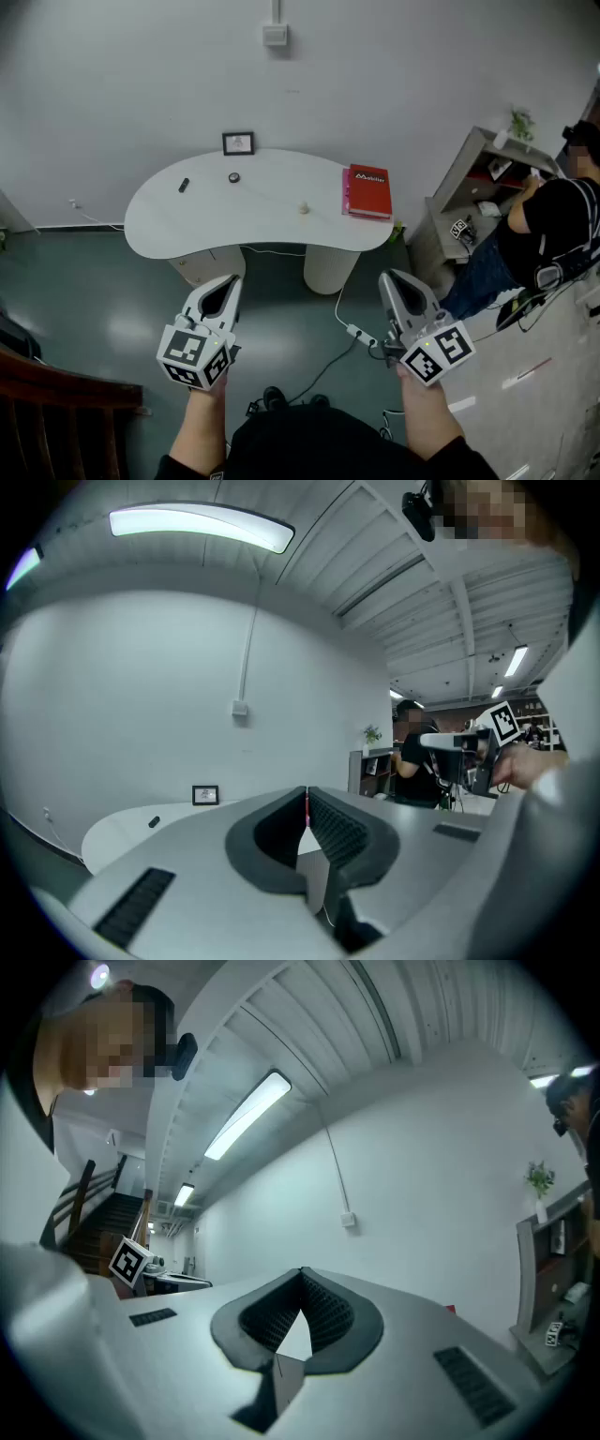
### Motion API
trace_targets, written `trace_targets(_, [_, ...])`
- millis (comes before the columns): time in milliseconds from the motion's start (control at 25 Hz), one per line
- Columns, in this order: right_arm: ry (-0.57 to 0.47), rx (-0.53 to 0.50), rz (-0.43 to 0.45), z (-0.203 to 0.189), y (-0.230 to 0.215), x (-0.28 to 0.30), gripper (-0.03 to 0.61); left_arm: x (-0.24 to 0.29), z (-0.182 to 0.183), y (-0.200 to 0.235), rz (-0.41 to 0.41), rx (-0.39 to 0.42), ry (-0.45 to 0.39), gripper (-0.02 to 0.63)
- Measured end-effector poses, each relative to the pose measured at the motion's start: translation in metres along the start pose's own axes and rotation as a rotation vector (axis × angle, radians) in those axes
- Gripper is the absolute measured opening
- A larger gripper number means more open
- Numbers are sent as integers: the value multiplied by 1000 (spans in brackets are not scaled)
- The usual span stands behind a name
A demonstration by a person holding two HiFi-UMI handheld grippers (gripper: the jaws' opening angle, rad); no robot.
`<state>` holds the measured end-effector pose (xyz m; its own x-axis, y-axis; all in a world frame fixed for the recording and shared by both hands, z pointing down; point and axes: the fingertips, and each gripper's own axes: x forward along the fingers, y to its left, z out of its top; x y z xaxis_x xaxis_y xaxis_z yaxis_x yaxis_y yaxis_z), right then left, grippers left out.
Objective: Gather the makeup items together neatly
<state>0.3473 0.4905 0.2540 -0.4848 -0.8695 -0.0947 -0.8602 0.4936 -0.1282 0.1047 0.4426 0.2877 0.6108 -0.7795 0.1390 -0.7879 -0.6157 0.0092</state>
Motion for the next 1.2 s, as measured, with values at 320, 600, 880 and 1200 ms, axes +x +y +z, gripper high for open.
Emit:
trace_targets(320, [10, 2, 7, -2, 7, 11, 34, -2, 0, 10, -1, -8, 0, 18])
trace_targets(600, [-4, 4, 72, -5, 30, 25, 35, -9, -6, 26, 9, -12, 2, 18])
trace_targets(880, [-4, 35, 149, -15, 68, 63, 38, -32, -11, 64, 36, -14, 6, 18])
trace_targets(1200, [29, 89, 199, -41, 110, 105, 38, -61, -24, 112, 80, -17, 15, 18])
